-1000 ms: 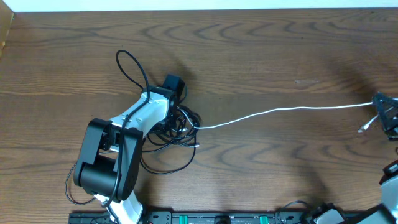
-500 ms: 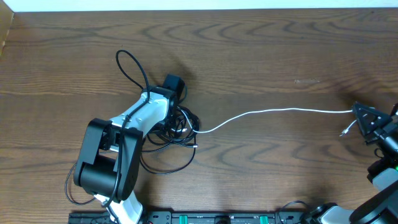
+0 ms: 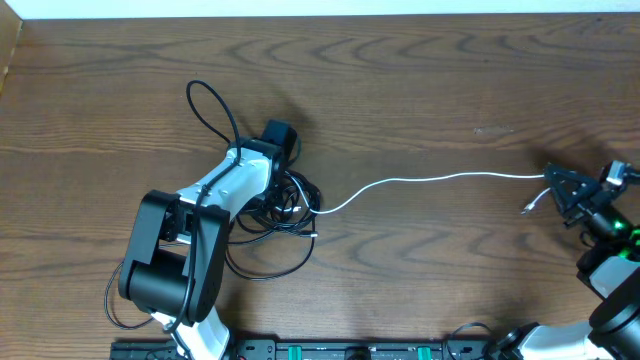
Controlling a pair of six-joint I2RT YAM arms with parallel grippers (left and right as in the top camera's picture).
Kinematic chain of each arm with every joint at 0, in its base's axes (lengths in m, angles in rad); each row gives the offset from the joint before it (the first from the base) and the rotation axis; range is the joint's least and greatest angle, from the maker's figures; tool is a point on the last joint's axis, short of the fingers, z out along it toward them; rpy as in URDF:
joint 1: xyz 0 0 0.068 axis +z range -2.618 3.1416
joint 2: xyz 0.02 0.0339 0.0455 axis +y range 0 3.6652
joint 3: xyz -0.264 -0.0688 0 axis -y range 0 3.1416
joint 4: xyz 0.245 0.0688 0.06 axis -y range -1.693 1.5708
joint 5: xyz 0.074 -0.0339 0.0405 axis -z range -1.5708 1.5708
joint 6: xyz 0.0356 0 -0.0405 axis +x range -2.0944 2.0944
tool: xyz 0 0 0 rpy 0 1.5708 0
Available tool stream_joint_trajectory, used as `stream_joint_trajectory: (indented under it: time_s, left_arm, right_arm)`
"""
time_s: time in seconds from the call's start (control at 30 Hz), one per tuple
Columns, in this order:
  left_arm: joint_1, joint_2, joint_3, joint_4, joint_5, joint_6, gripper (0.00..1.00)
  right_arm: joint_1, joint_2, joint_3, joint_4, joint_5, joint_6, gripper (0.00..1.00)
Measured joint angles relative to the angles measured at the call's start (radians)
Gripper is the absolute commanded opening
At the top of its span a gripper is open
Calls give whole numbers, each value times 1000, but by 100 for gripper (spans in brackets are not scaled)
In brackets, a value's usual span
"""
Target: Untangle cables
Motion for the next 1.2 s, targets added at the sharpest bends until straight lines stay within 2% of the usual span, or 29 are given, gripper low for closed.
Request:
stream_joint_trajectory:
  time_s: [0.2,0.23,0.33,0.47,0.7,0.87,1.2]
  left_arm:
    - [0,0,0,0,0,0,20]
    - [0,0,0,0,0,0,20]
    - [0,0,0,1,0,0,20]
    - [0,0,0,1,0,0,20]
    - [0,0,0,1,0,0,20]
    - [0,0,0,1,0,0,20]
    - [0,0,0,1,0,0,20]
  right_arm:
    - [10,25,-5,-234,80,-177,16]
    - [11,25,-5,-271,95,-211,23]
    - [10,25,-7,-373,127,-308,64]
    - [10,25,-10,-401,147,-392,98]
    - [14,25,-10,-405,148,-431,99]
    - [69,25,-10,-405,159,-435,99]
    - [198,25,-10,-452,342,-525,98]
